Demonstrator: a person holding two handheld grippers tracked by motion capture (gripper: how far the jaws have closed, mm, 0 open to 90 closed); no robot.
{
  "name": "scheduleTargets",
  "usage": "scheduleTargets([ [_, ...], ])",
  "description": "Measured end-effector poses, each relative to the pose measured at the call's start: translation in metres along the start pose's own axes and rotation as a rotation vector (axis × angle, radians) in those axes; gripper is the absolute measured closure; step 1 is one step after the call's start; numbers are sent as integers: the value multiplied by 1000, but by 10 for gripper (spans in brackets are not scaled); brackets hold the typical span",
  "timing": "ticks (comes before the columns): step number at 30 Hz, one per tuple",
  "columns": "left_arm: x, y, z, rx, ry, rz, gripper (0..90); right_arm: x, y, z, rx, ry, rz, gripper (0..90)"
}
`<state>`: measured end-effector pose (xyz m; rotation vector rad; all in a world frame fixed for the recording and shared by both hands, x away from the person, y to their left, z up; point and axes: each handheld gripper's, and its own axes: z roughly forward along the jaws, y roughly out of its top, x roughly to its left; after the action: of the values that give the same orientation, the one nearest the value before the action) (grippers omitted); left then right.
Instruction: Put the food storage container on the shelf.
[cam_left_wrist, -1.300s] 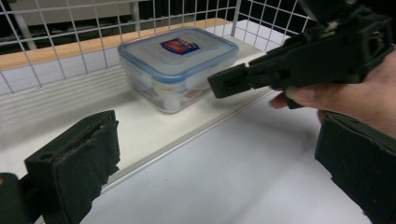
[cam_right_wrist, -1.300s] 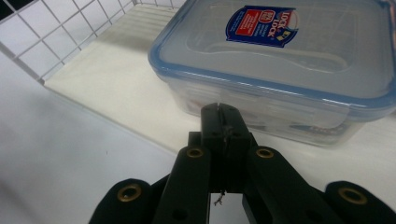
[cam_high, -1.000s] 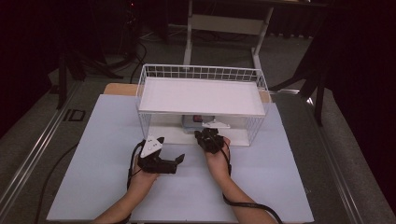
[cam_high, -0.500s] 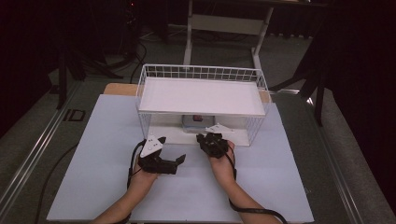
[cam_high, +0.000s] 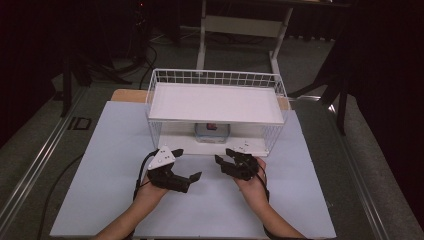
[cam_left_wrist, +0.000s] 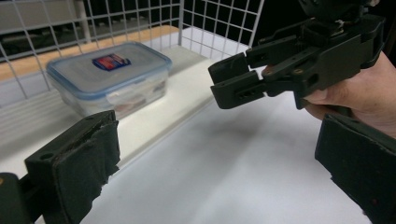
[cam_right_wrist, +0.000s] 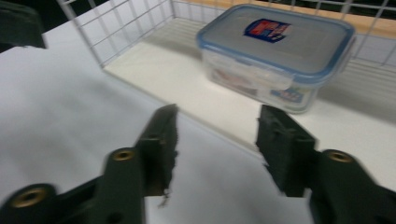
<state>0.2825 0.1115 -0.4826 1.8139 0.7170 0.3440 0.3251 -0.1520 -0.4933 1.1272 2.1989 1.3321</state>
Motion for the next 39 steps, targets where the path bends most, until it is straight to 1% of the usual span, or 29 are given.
scheduleTargets([
  [1,-1,0,0,3,-5,-4,10,1,-1,-2,-2,4,-2,426],
  [2,-1,0,-2,-1,-19,-16,10,1,-1,-2,-2,4,-2,426],
  [3,-1,0,-2,-1,-19,-16,10,1,-1,-2,-2,4,-2,426],
  [4,-3,-1,-3,-3,-33,-30,10,2,-4,-5,2,66,-5,245],
  [5,-5,-1,-5,-3,-44,-28,10,2,-6,-6,3,83,-10,215],
  [6,-5,-1,-5,-3,-44,-28,10,2,-6,-6,3,83,-10,215],
  [7,-7,-1,-7,2,-45,-15,10,1,-7,-8,2,109,1,175],
  [8,-7,-1,-9,-1,-48,-14,10,1,-8,-8,1,121,6,173],
  [9,-7,-2,-10,0,-49,-16,10,0,-9,-9,2,108,4,173],
  [10,-8,-2,-12,-1,-50,-15,10,-1,-9,-9,1,106,7,173],
  [12,-8,-2,-12,-6,-50,-18,10,-2,-10,-10,-3,110,11,173],
  [13,-8,-2,-14,0,-49,-14,10,-2,-11,-11,-7,104,7,171],
  [14,-8,-4,-16,2,-51,-16,10,-4,-12,-12,-17,107,1,151],
  [15,-8,-4,-16,2,-51,-16,10,-4,-12,-12,-17,107,1,151],
  [16,-8,-4,-17,7,-48,-16,10,-6,-12,-14,-4,115,6,178],
  [18,-7,-6,-19,3,-50,-22,10,-6,-13,-17,4,113,0,185],
  [22,-7,-8,-23,12,-46,-16,10,-6,-15,-31,-3,132,5,185],
  [24,-7,-9,-26,13,-48,-20,10,-6,-16,-38,-8,131,-16,186],
  [26,-8,-10,-28,16,-53,-23,10,-7,-18,-44,-23,149,-33,187],
  [28,-9,-10,-32,19,-56,-18,10,-8,-19,-51,-24,140,-51,210],
  [30,-10,-11,-34,21,-57,-24,10,-9,-21,-58,-32,144,-52,214],
  [31,-10,-11,-34,21,-57,-24,10,-9,-21,-58,-32,144,-52,214],
  [32,-10,-13,-37,26,-61,-33,10,-11,-23,-65,-29,145,-47,207],
  [37,-11,-19,-41,41,-62,-42,10,-17,-29,-77,-16,139,-53,201],
  [39,-10,-22,-43,38,-63,-48,10,-20,-29,-81,-18,136,-51,200],
])
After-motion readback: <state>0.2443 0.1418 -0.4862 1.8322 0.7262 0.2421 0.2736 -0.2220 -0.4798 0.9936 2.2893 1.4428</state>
